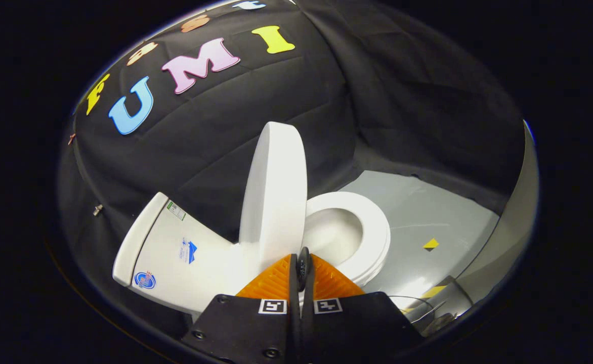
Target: Open the toilet lid.
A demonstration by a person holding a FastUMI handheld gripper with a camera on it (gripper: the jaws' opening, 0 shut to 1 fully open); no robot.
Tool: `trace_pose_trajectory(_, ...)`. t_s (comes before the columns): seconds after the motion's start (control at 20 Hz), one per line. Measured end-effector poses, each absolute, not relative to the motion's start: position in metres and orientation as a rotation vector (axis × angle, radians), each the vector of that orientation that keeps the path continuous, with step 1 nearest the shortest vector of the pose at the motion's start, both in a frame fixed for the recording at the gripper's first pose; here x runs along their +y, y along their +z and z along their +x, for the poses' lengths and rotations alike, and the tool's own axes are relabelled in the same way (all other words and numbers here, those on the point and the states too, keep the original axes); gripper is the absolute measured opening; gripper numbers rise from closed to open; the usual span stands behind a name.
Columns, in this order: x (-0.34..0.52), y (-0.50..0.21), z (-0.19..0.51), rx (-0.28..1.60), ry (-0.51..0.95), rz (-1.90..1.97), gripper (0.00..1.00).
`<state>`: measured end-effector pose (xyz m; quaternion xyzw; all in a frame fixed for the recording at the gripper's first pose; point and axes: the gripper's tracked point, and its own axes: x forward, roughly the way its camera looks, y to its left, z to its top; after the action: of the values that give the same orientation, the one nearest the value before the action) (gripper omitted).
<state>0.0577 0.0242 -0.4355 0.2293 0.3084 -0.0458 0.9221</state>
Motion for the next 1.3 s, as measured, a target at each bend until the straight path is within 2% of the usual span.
trace_pose_trajectory(0.55,0.083,-0.392,0.056,0.54,-0.108,0.231,0.05)
trace_pose_trajectory(1.3,0.211,-0.349,0.041,0.418,0.01,0.017,0.05)
